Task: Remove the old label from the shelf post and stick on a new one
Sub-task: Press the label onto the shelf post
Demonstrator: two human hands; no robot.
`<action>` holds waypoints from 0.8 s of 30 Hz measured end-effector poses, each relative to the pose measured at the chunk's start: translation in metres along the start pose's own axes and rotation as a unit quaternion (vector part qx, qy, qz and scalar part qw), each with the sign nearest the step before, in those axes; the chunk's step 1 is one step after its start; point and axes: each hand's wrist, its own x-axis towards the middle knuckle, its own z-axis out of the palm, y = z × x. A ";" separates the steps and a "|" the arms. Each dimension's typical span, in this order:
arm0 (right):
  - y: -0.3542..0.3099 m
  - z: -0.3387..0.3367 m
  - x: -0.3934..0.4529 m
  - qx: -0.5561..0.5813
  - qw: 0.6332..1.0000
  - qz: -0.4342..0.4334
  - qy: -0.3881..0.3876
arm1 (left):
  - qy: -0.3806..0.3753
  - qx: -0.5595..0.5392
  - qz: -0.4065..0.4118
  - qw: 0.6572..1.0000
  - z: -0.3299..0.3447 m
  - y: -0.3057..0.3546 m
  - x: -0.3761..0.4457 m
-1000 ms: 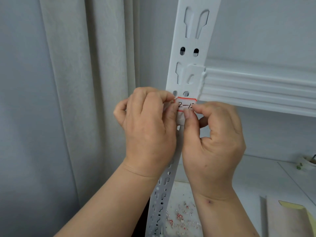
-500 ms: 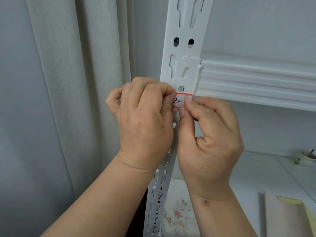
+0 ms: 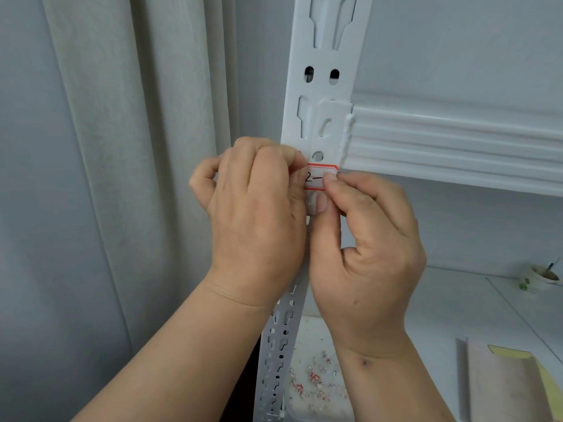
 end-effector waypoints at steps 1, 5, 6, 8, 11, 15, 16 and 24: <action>0.000 -0.001 0.000 -0.003 1.000 -0.003 0.003 | 0.006 0.000 0.006 1.000 -0.001 0.000 -0.001; -0.002 0.001 0.000 -0.002 1.000 -0.002 0.003 | 0.030 0.004 0.035 0.999 0.000 -0.003 -0.001; -0.002 0.001 0.000 -0.001 1.000 -0.001 0.002 | 0.032 0.002 0.037 0.999 0.000 -0.004 0.000; -0.002 0.002 0.000 -0.001 1.000 0.000 0.002 | 0.034 -0.004 0.032 0.999 0.002 -0.004 0.001; -0.001 0.001 0.001 -0.004 1.000 0.004 0.001 | 0.037 0.001 0.022 0.999 0.004 -0.004 0.002; 0.000 0.001 0.001 -0.007 1.000 0.001 0.001 | 0.035 0.016 0.025 0.999 0.005 -0.003 0.004; 0.000 0.001 0.001 -0.007 1.000 0.002 0.001 | 0.030 0.018 0.024 0.999 0.006 -0.003 0.004; -0.005 -0.001 0.003 -0.014 1.000 -0.002 0.010 | -0.026 -0.021 -0.015 0.999 0.000 -0.005 -0.001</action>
